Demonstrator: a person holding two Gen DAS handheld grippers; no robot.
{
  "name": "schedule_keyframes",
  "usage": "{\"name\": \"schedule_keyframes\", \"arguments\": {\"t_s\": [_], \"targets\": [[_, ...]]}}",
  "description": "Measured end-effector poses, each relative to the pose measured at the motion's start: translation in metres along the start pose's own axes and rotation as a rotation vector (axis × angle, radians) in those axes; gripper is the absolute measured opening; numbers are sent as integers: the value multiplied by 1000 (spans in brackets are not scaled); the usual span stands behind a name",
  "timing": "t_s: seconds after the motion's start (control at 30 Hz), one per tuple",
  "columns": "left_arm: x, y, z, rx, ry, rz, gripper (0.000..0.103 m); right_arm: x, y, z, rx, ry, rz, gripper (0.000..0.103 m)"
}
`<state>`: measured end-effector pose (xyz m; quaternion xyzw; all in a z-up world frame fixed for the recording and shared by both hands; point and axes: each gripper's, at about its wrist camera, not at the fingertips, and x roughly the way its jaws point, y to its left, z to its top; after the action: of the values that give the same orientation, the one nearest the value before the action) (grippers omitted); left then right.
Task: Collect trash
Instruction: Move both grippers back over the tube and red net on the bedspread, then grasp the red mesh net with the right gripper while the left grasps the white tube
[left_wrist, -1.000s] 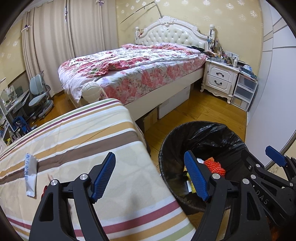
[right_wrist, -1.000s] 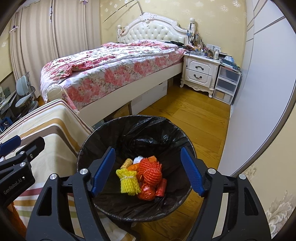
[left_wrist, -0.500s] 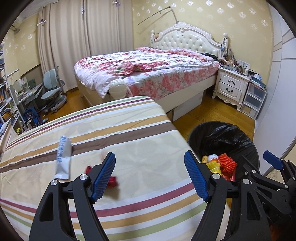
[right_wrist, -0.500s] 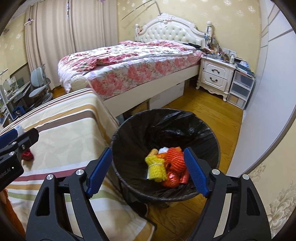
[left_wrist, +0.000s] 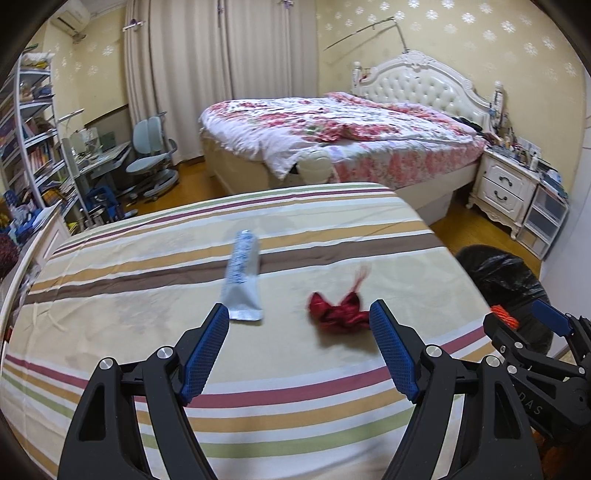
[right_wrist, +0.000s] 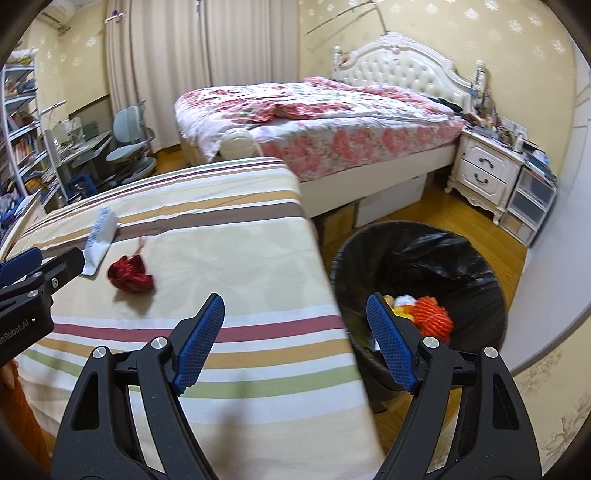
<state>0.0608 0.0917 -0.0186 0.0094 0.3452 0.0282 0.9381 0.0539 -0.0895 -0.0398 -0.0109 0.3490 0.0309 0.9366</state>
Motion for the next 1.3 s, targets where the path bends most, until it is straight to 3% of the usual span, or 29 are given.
{"name": "schedule_keyframes", "arguments": {"t_s": [0.37, 0.73, 0.87, 0.93, 1.3], "targets": [[5, 65, -17, -95, 37, 95, 76, 11, 71, 4, -124, 35, 112, 78], [11, 89, -21, -139, 60, 115, 76, 35, 120, 11, -217, 81, 155, 77], [16, 93, -22, -140, 71, 111, 76, 48, 128, 14, -236, 128, 169, 59], [20, 92, -21, -140, 78, 106, 76, 54, 129, 15, -232, 154, 180, 40], [42, 76, -10, -104, 100, 58, 76, 72, 100, 32, -163, 150, 120, 38]]}}
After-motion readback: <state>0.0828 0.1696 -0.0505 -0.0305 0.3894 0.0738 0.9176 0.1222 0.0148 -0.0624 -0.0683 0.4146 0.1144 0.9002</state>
